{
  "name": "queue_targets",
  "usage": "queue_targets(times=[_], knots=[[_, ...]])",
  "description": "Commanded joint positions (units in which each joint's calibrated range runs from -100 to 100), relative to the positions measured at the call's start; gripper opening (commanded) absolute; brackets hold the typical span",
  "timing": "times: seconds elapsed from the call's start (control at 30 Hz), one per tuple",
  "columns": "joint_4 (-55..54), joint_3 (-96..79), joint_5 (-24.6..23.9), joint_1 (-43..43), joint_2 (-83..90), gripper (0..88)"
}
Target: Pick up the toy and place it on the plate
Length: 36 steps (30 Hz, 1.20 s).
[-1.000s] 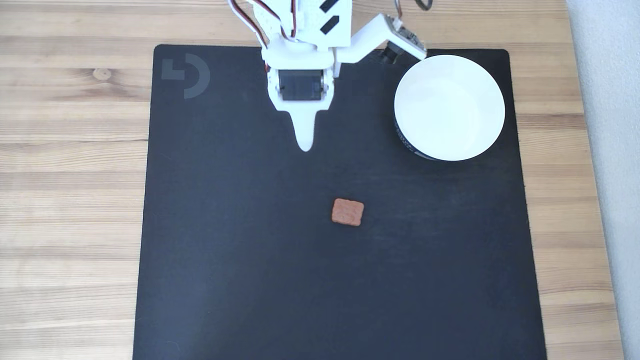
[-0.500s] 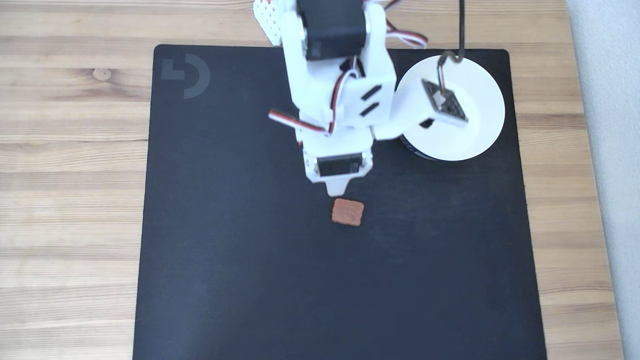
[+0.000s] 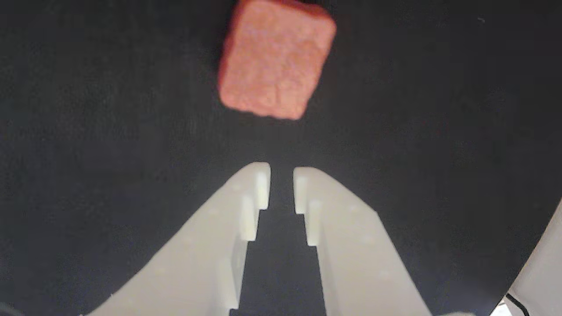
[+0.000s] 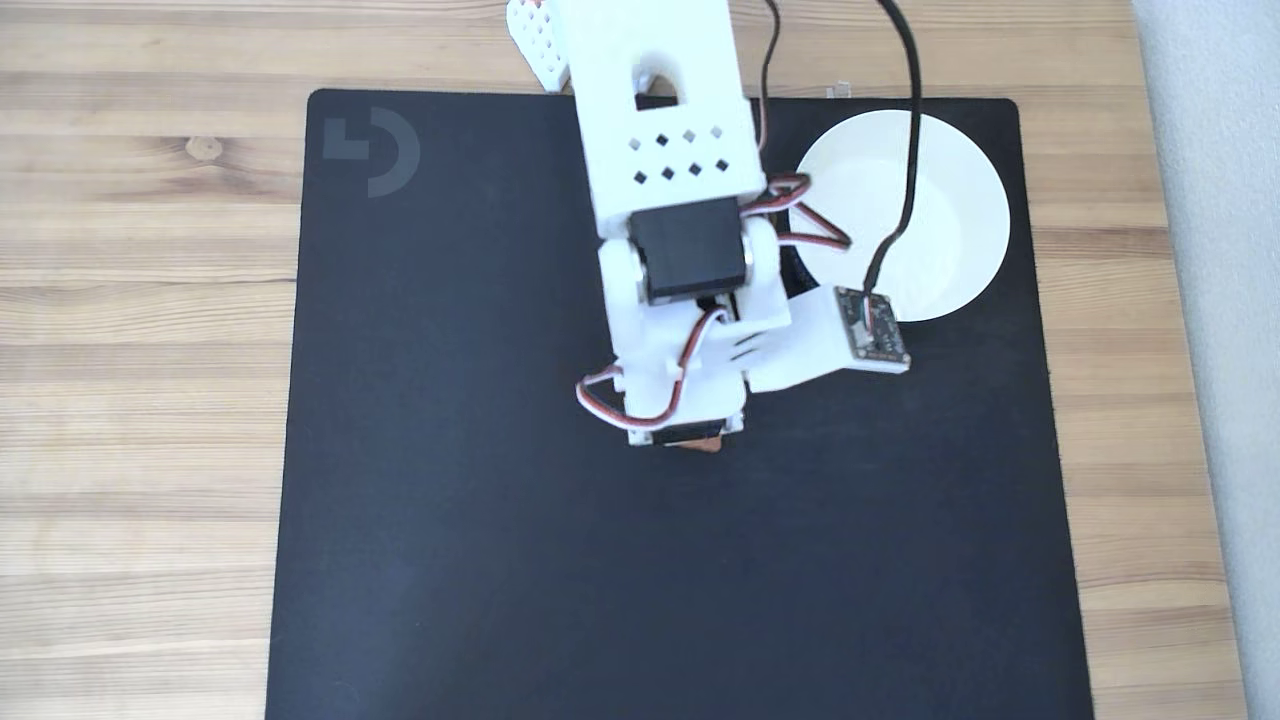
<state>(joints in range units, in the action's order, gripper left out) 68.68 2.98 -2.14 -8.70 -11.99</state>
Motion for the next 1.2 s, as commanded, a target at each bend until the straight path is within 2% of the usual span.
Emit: queue_targets(times=[0.0, 0.2, 0.8, 0.87, 0.93, 0.97, 1.17], knots=[[0.3, 4.7, 0.2, -0.5, -1.9, 2.6], [0.4, 8.0, 0.1, -2.9, -5.6, 2.6], [3.7, 8.2, 0.1, -2.5, -5.7, 4.3], [3.8, 8.2, 0.1, -2.5, -5.7, 9.9], [3.9, 8.2, 0.4, -2.5, -5.7, 24.6], [3.9, 8.2, 0.2, -2.5, -5.7, 27.8], [3.9, 9.4, 0.1, -2.8, -5.8, 29.9]])
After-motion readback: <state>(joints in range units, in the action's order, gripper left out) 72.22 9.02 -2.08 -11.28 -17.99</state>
